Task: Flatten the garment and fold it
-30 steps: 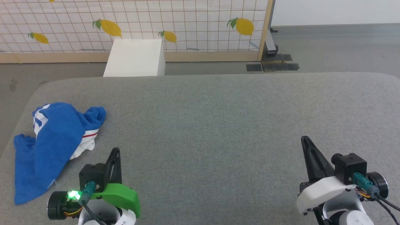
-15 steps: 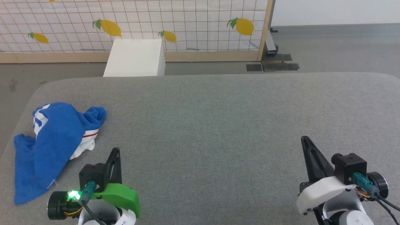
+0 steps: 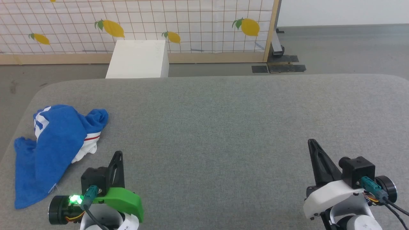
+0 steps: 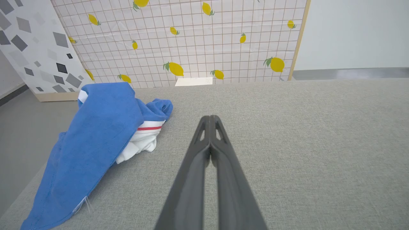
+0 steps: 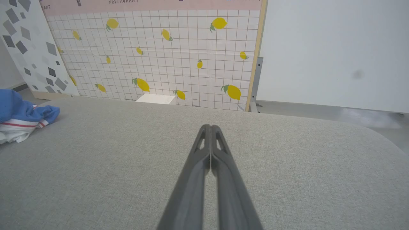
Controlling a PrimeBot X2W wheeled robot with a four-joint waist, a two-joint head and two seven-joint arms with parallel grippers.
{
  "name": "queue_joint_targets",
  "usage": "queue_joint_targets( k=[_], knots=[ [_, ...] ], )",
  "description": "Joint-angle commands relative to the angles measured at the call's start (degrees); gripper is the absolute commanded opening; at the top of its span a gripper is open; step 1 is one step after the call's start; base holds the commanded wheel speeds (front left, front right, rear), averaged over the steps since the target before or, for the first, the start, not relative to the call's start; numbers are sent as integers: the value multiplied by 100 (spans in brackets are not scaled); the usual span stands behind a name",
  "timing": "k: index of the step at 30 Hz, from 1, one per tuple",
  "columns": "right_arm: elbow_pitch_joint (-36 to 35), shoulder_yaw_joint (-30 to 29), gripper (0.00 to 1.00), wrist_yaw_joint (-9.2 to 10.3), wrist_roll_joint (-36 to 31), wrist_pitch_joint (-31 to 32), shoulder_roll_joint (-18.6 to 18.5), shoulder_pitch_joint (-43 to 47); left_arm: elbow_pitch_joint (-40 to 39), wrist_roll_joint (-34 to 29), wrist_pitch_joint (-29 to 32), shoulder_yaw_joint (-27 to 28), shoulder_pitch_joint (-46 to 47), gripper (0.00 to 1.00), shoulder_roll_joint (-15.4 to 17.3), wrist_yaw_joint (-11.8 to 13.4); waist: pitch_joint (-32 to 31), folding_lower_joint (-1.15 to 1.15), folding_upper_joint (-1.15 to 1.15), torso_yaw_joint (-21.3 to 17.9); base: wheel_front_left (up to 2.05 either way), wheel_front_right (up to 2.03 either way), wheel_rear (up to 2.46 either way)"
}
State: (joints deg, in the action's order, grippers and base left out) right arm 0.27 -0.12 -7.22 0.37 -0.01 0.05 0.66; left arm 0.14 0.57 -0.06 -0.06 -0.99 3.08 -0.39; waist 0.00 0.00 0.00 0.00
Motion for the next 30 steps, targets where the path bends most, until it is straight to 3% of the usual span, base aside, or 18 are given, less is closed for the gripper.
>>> queue_joint_targets(
  k=[1, 8, 9, 30],
  knots=[
    [-27, 12, 0, -26, -37, 1, -5, -66, -14, -57, 6, 6, 99, 0, -21, 39, 0, 0, 0, 0, 0, 0, 0],
    [-27, 12, 0, -26, -37, 1, -5, -66, -14, -57, 6, 6, 99, 0, -21, 39, 0, 0, 0, 0, 0, 0, 0],
    [2, -1, 100, 1, 3, -1, 0, 1, 0, 4, -2, 0, -2, 100, 1, 0, 0, 0, 0, 0, 0, 0, 0],
    [174, -1, 100, -3, 254, -202, -1, -21, 191, 215, -202, -151, 24, 100, -2, 65, 2, 0, 0, 13, 0, 0, 0]
  ],
)
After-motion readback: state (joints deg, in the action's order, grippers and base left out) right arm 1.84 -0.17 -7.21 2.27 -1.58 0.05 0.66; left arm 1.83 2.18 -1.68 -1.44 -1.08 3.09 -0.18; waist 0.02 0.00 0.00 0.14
